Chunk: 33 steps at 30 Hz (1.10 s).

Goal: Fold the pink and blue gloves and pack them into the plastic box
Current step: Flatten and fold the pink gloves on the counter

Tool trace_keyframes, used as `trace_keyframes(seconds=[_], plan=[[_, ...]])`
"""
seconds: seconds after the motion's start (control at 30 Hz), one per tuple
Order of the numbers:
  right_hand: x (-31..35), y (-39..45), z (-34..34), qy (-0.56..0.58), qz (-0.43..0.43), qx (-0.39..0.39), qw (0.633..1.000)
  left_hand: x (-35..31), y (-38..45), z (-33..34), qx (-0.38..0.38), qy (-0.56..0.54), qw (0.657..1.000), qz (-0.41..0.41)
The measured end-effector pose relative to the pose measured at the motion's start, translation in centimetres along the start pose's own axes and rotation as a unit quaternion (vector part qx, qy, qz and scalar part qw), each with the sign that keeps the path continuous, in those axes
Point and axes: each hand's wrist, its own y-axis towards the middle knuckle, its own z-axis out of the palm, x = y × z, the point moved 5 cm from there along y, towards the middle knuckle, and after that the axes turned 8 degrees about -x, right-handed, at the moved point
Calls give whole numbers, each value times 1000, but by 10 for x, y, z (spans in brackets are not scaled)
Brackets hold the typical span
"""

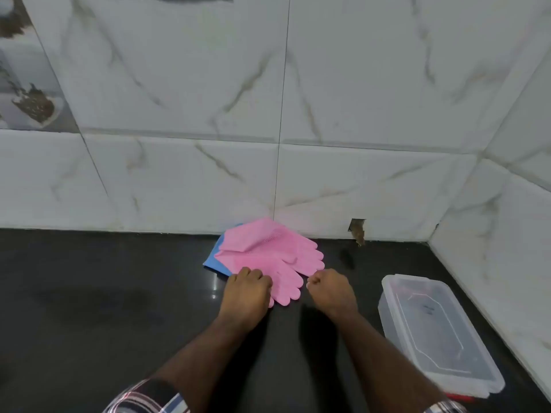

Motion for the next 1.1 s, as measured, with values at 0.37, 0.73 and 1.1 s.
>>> trace_keyframes(seconds=[0.37, 0.73, 1.1], plan=[[13, 42, 21, 89, 66, 42, 993, -5, 57, 8, 11, -63, 998, -12], [91, 32, -110, 276, -119, -81, 950, -10, 106, -99, -74, -311, 947, -32], [47, -30, -129, 607, 71, 131, 781, -28, 73, -190, -80, -528, 840, -98]])
